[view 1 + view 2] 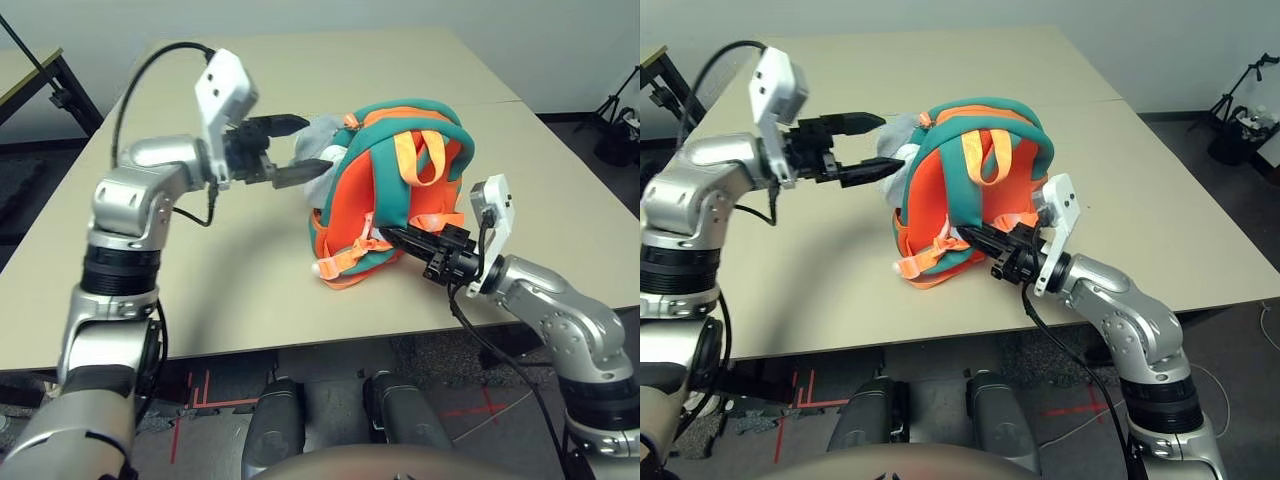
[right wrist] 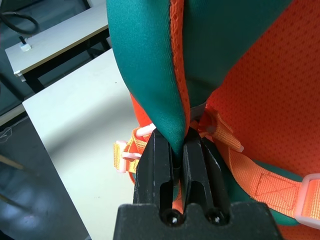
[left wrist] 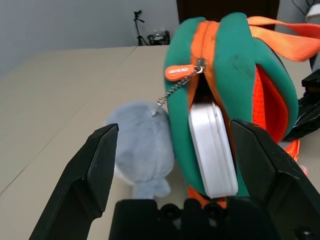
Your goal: Put the pencil case into the backpack and zip it.
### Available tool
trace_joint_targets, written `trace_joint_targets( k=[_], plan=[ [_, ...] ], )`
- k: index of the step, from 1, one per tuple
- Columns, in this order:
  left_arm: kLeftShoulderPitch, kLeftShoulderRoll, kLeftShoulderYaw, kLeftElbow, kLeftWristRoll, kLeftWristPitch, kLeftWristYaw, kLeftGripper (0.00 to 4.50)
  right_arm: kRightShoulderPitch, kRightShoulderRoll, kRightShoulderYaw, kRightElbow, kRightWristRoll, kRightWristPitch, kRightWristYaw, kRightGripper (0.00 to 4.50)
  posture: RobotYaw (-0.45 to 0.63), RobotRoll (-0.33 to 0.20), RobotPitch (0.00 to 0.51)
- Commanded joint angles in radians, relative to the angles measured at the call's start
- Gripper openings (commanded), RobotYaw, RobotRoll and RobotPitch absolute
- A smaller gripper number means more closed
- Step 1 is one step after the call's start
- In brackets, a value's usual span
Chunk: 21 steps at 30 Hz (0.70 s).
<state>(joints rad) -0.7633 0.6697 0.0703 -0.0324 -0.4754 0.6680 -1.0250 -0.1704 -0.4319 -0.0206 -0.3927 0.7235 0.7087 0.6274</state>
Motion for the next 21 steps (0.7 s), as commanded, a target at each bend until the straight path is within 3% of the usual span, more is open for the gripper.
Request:
trace_joint_targets(
  k=[1, 2, 6, 14, 21],
  plan=[
    [0.009, 0.042, 0.046, -0.036, -0.049, 0.047, -0.002, 4.46, -0.002, -0.012, 0.014, 0.019, -0.008, 0.008, 0.017, 0.0, -0.11, 0.0, 0.053],
    [0.013, 0.051, 0.052, -0.043, -0.056, 0.054, -0.001, 4.42, -0.003, -0.014, 0.015, 0.02, -0.009, 0.008, 0.02, 0.0, -0.11, 0.0, 0.053],
    [0.052, 0.074, 0.061, -0.09, -0.104, 0.116, -0.005, 3.19, -0.009, -0.02, 0.019, 0.027, -0.013, 0.01, 0.029, 0.0, -0.1, 0.0, 0.055],
    [0.134, 0.049, 0.013, -0.14, -0.112, 0.138, 0.025, 0.02, -0.015, -0.03, 0.023, 0.028, -0.011, 0.013, 0.034, 0.0, -0.11, 0.0, 0.056],
    [0.13, -0.016, 0.016, -0.093, -0.119, 0.115, 0.061, 0.02, -0.009, -0.032, 0.017, 0.016, -0.01, 0.014, 0.027, 0.0, -0.13, 0.0, 0.055]
  ],
)
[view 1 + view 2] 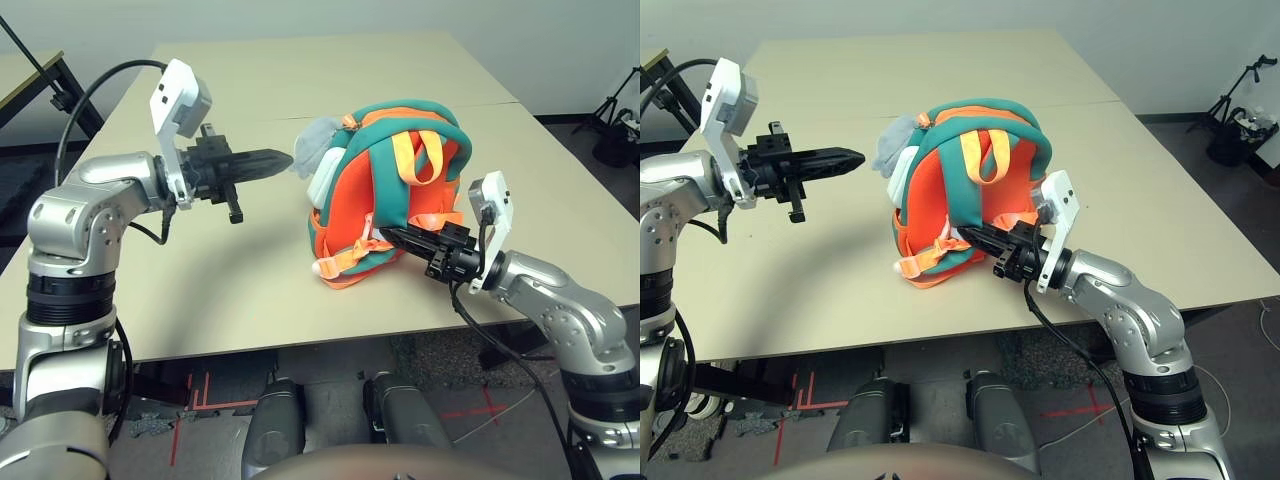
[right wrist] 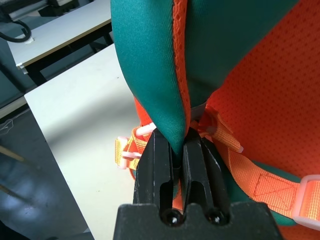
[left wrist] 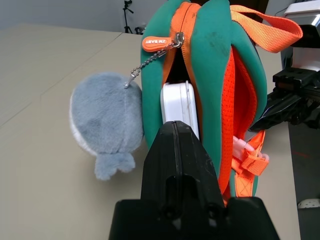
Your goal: Put the pencil case into the backpack and zip it.
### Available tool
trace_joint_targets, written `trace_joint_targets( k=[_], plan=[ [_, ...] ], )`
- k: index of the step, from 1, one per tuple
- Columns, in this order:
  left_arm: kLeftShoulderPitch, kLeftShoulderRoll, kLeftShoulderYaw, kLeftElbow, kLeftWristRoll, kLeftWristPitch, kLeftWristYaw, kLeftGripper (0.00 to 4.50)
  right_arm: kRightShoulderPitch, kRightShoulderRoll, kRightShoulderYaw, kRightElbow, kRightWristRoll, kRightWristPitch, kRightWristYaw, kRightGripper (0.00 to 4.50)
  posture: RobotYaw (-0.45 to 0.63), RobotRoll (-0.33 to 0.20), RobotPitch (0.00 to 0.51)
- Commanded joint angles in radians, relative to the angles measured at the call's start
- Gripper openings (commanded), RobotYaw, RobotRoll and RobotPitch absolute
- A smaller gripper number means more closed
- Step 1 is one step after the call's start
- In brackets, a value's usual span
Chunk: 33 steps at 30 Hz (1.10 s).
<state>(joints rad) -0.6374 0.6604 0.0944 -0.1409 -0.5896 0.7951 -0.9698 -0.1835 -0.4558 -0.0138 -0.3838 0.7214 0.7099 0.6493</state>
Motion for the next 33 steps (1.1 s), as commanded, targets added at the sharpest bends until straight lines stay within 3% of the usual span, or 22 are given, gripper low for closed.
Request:
trace_joint_targets(
  k=[1, 22, 33],
  plan=[
    [0.004, -0.011, -0.016, 0.02, -0.003, -0.014, 0.002, 0.02, 0.005, -0.016, 0.009, 0.01, -0.017, 0.007, 0.009, 0.0, -0.13, 0.0, 0.055],
    [0.027, -0.081, -0.111, 0.06, 0.028, -0.055, 0.007, 0.02, 0.009, -0.038, -0.011, -0.004, -0.008, 0.001, 0.003, 0.0, -0.16, 0.0, 0.064],
    [-0.053, -0.16, -0.196, 0.24, 0.156, -0.224, 0.005, 0.02, 0.022, -0.033, -0.013, -0.02, 0.0, 0.001, -0.01, 0.0, -0.18, 0.0, 0.062]
  ],
)
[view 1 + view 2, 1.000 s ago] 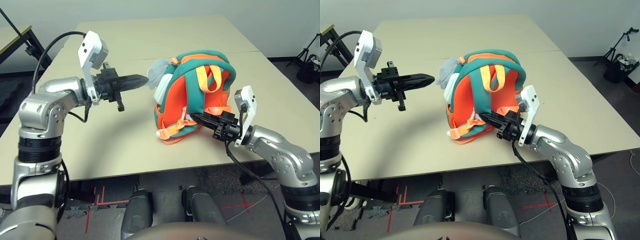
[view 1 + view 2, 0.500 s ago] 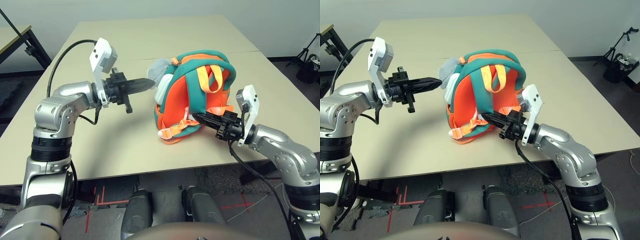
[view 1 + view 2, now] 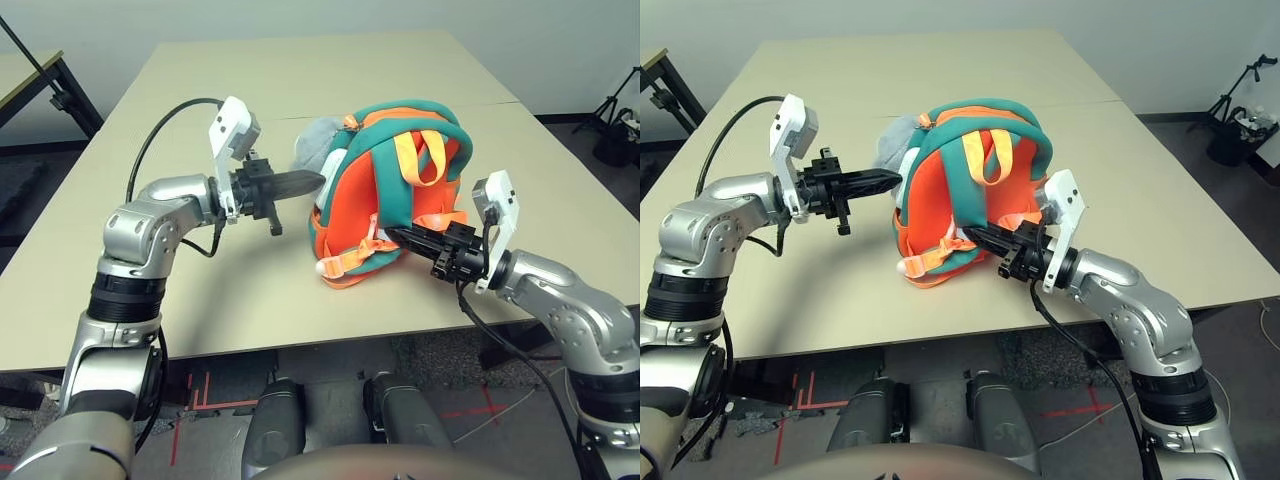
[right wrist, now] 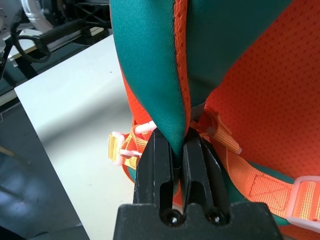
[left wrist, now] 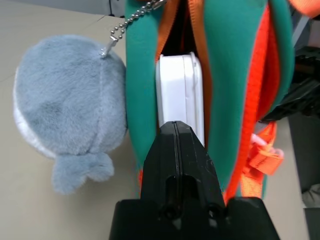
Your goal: Put the pencil case into the backpack and zip it.
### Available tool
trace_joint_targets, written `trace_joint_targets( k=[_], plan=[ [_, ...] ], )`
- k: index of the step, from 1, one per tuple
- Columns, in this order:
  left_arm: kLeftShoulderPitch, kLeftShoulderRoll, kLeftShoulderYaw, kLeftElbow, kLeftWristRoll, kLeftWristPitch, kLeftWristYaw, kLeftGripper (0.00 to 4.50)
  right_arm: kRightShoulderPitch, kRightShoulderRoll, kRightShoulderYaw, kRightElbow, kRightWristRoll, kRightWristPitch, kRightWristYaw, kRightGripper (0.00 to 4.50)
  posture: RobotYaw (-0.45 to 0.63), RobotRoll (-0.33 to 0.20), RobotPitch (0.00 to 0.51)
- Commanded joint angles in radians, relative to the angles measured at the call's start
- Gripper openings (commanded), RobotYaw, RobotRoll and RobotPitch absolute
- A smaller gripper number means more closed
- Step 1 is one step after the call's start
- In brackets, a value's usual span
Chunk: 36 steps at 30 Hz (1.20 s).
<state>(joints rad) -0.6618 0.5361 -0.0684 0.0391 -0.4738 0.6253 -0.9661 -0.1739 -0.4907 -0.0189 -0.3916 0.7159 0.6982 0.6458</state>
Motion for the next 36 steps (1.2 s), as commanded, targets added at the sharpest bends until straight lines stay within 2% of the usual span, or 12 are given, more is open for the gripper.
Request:
trace_joint_targets(
  k=[1, 10, 18, 23, 26, 29, 36],
  plan=[
    [-0.042, -0.06, -0.036, 0.076, 0.04, -0.063, 0.003, 0.02, 0.014, 0.002, -0.008, -0.014, 0.005, 0.012, -0.009, 0.0, -0.19, 0.0, 0.06],
    [-0.068, -0.181, -0.097, 0.103, 0.062, -0.091, -0.022, 0.02, 0.036, 0.003, -0.018, -0.033, 0.009, 0.012, -0.025, 0.0, -0.21, 0.0, 0.063],
    [-0.019, -0.169, -0.104, 0.043, 0.064, -0.067, -0.03, 0.02, 0.04, 0.0, -0.017, -0.034, 0.006, 0.015, -0.022, 0.0, -0.19, 0.0, 0.072],
    [0.006, -0.093, -0.03, -0.025, 0.007, 0.005, -0.045, 0.02, 0.035, -0.005, -0.013, -0.028, 0.007, 0.019, -0.013, 0.0, -0.17, 0.0, 0.079],
    [0.049, 0.003, 0.003, -0.095, -0.059, 0.093, -0.104, 0.02, 0.026, -0.006, -0.009, -0.02, 0.005, 0.022, -0.007, 0.0, -0.16, 0.0, 0.085],
    [0.076, 0.063, 0.062, -0.142, -0.13, 0.169, -0.115, 0.02, 0.022, -0.006, -0.005, -0.017, 0.005, 0.025, -0.002, 0.0, -0.16, 0.0, 0.088],
    [0.095, 0.171, 0.193, -0.139, -0.18, 0.207, -0.084, 0.02, 0.012, -0.013, -0.001, -0.007, 0.001, 0.033, 0.014, 0.0, -0.14, 0.0, 0.094]
  ],
)
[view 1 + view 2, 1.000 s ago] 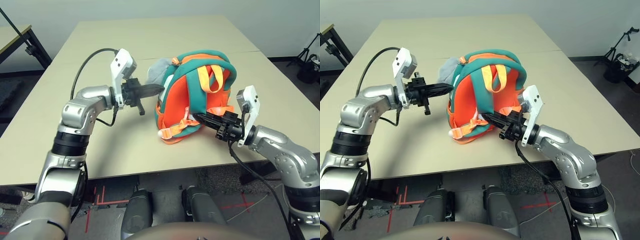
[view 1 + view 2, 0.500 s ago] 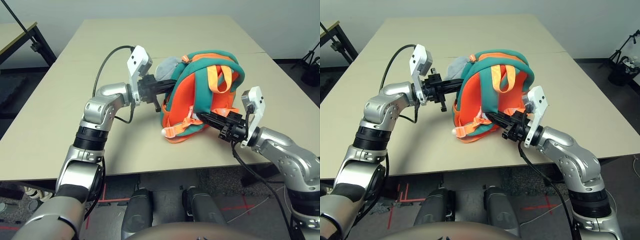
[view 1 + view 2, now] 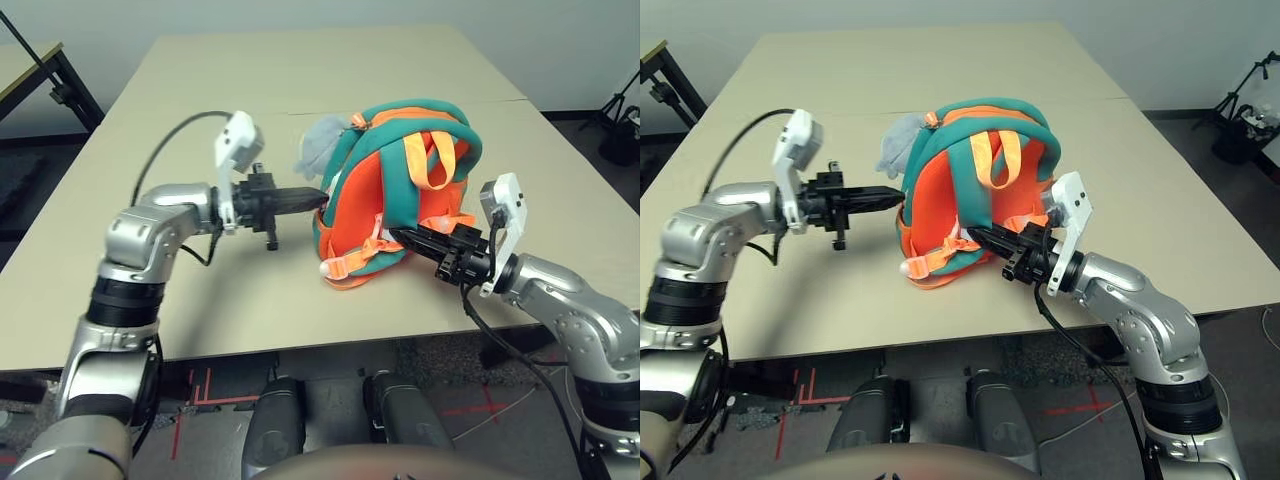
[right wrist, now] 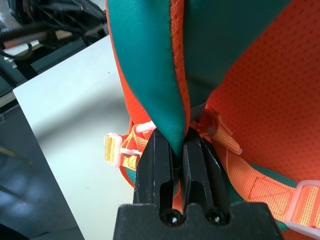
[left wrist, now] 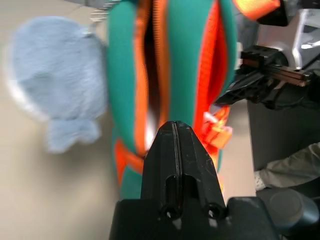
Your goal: Put the pencil case into the backpack and zip it.
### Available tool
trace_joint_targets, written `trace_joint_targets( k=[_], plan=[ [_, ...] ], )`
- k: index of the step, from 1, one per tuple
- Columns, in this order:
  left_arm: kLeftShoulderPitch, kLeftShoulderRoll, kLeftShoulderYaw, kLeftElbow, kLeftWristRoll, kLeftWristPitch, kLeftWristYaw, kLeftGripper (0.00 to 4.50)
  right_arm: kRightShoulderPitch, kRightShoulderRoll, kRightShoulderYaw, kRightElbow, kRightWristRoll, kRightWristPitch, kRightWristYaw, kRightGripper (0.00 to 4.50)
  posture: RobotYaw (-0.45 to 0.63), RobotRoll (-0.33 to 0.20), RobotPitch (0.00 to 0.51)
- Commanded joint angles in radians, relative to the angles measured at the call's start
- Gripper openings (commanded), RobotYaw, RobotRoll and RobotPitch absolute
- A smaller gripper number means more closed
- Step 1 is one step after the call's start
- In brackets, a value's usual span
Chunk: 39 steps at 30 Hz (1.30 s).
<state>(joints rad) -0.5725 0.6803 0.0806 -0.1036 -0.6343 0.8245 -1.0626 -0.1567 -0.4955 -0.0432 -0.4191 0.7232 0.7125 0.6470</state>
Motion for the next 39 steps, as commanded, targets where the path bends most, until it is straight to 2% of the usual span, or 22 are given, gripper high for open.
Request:
trace_joint_targets(
  k=[1, 3, 5, 13, 23, 28, 39],
  plan=[
    [0.005, 0.032, 0.051, 0.008, -0.015, 0.001, 0.017, 0.19, -0.008, -0.009, 0.024, 0.022, -0.007, 0.02, 0.015, 0.0, -0.14, 0.0, 0.093],
    [-0.005, 0.027, 0.066, 0.022, -0.008, -0.011, 0.038, 0.64, -0.013, -0.01, 0.024, 0.025, -0.008, 0.022, 0.018, 0.0, -0.14, 0.0, 0.095],
    [-0.025, 0.013, 0.082, 0.044, 0.002, -0.026, 0.073, 1.32, -0.018, -0.012, 0.023, 0.028, -0.008, 0.024, 0.021, 0.0, -0.15, 0.0, 0.099],
    [-0.084, -0.029, 0.065, 0.187, 0.051, -0.132, 0.117, 4.46, -0.024, -0.019, 0.02, 0.033, -0.014, 0.025, 0.027, 0.0, -0.15, 0.0, 0.099],
    [-0.246, -0.173, 0.061, 0.477, 0.079, -0.254, 0.116, 4.49, -0.018, -0.011, 0.023, 0.022, -0.015, 0.024, 0.014, 0.0, -0.18, 0.0, 0.095],
    [-0.311, -0.225, 0.071, 0.607, 0.063, -0.254, 0.082, 4.49, -0.014, -0.012, 0.015, 0.018, -0.017, 0.02, 0.007, 0.0, -0.19, 0.0, 0.096],
    [-0.323, -0.319, 0.062, 0.741, 0.068, -0.253, 0.016, 4.49, 0.0, -0.009, 0.011, 0.005, -0.017, 0.012, -0.009, 0.0, -0.22, 0.0, 0.079]
  ],
)
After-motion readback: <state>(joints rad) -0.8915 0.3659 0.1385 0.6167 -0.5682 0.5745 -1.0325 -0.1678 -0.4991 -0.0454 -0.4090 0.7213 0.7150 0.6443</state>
